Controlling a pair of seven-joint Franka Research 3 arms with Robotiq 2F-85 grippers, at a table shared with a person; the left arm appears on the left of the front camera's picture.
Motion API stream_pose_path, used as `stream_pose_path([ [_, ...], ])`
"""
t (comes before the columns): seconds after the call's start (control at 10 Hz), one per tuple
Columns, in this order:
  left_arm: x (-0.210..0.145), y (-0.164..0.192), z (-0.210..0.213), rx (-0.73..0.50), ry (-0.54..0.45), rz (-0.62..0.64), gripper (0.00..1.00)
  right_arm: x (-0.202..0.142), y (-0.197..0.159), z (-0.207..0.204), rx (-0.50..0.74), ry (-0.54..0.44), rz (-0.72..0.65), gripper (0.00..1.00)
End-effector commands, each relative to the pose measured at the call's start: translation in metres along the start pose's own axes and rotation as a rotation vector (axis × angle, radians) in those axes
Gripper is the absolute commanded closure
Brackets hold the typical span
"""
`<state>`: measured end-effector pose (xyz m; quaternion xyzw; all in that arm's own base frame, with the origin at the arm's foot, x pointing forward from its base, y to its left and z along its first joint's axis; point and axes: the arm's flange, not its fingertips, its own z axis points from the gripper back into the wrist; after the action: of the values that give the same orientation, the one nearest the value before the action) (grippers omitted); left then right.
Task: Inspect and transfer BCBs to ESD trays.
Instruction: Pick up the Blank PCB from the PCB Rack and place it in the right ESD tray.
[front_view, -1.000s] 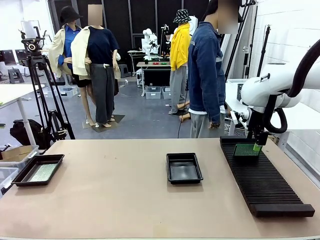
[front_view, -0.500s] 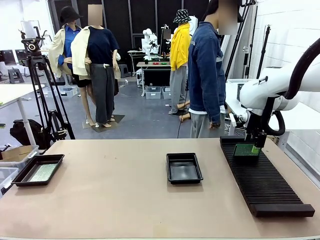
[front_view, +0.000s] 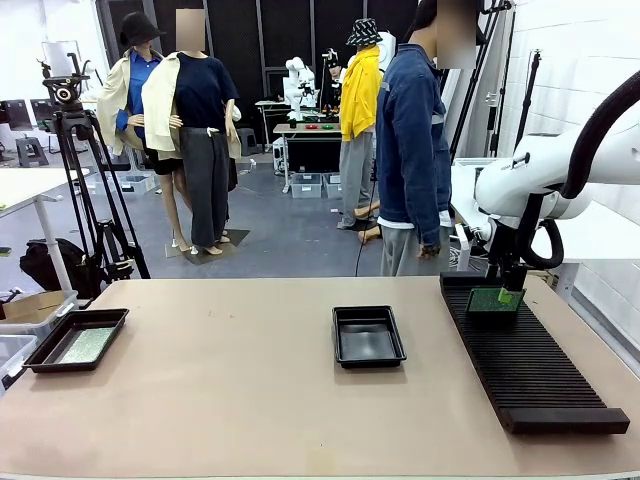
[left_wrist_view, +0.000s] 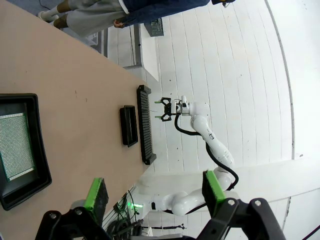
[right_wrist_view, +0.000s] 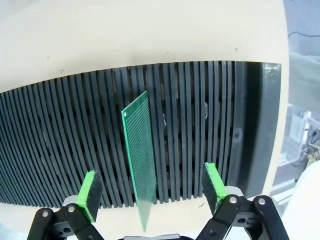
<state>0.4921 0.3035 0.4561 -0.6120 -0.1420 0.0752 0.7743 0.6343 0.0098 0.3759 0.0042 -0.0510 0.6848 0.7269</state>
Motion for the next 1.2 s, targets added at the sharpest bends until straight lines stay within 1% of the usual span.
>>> stream_pose_path([
  [0.0, -0.0026, -0.0019, -0.0019, 0.017, -0.008, 0.0, 0.0, -0.0002, -0.0099, -0.0032, 0.024, -0.024, 0.01, 0.0],
  [0.2, -0.0026, -0.0019, -0.0019, 0.017, -0.008, 0.0, 0.0, 0.0018, -0.0113, -0.0031, 0.026, -0.027, 0.009, 0.0],
  [0.6, -0.0026, -0.0019, -0.0019, 0.017, -0.008, 0.0, 0.0, 0.0053, -0.0108, -0.0011, 0.029, -0.03, 0.008, 0.1],
  [1.1, -0.0026, -0.0019, -0.0019, 0.017, -0.008, 0.0, 0.0, 0.0029, -0.0103, -0.0084, 0.037, -0.01, -0.006, 0.3],
])
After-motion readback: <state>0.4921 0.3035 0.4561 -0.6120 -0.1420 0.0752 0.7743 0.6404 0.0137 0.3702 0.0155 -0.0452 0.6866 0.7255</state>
